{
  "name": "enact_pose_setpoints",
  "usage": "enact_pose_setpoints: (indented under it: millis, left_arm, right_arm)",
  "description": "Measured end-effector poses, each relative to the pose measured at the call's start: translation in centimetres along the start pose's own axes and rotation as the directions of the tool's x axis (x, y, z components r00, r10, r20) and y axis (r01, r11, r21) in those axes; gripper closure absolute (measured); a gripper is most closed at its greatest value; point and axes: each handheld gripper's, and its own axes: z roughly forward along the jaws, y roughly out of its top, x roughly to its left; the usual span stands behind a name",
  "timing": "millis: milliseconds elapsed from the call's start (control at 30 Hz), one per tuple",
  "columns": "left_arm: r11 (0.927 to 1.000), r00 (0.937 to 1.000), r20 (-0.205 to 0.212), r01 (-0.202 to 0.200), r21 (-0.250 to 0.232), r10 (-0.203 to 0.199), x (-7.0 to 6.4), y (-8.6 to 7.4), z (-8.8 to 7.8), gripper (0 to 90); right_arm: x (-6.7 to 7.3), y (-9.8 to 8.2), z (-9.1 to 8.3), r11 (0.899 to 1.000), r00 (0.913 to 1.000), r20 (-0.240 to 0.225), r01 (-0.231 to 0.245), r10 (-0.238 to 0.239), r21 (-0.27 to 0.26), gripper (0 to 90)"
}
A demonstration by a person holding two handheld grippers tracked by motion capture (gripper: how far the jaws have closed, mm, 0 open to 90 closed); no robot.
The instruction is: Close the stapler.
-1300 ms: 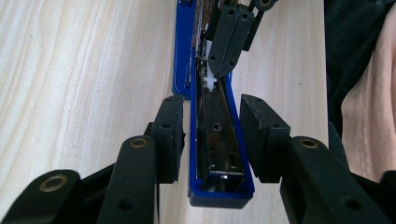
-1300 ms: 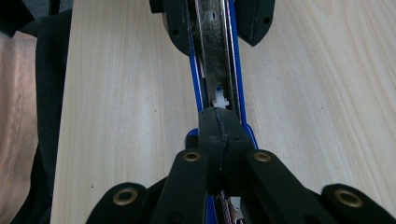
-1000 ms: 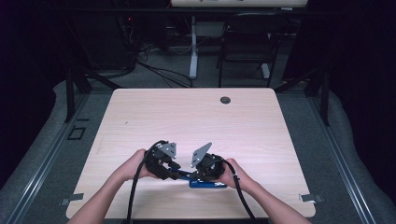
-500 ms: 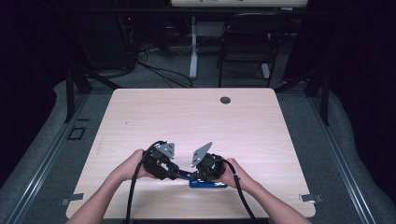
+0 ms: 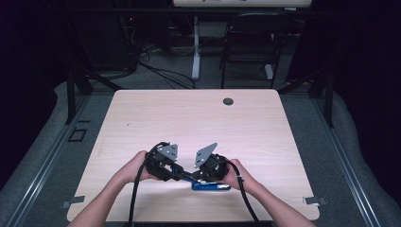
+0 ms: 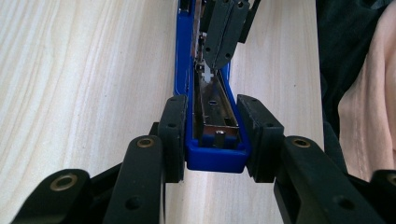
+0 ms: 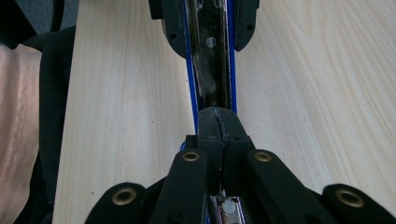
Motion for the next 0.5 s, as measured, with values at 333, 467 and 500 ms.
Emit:
enact_pose_setpoints:
  millis: [333, 467, 500]
  left_arm:
    - [0.9999, 1.0, -0.002, -0.007, -0.012, 0.007, -0.12, 0.05, 0.01, 61.0]
    - [1.0, 1.0, 0.002, -0.008, -0.002, 0.008, 0.0, 0.01, -0.02, 59.5]
    - [1.0, 0.9999, 0.011, -0.006, -0.001, 0.006, -0.02, -0.03, 0.01, 59.8]
  right_arm:
    - [0.23, 0.23, 0.35, 1.0, 1.0, 0.001, 0.005, -0.005, -0.005, 89.9]
    - [0.18, 0.18, 0.45, 1.0, 1.0, 0.0, -0.002, 0.002, -0.007, 89.9]
    - [0.18, 0.17, 0.44, 1.0, 1.0, 0.001, -0.001, 0.001, -0.006, 89.9]
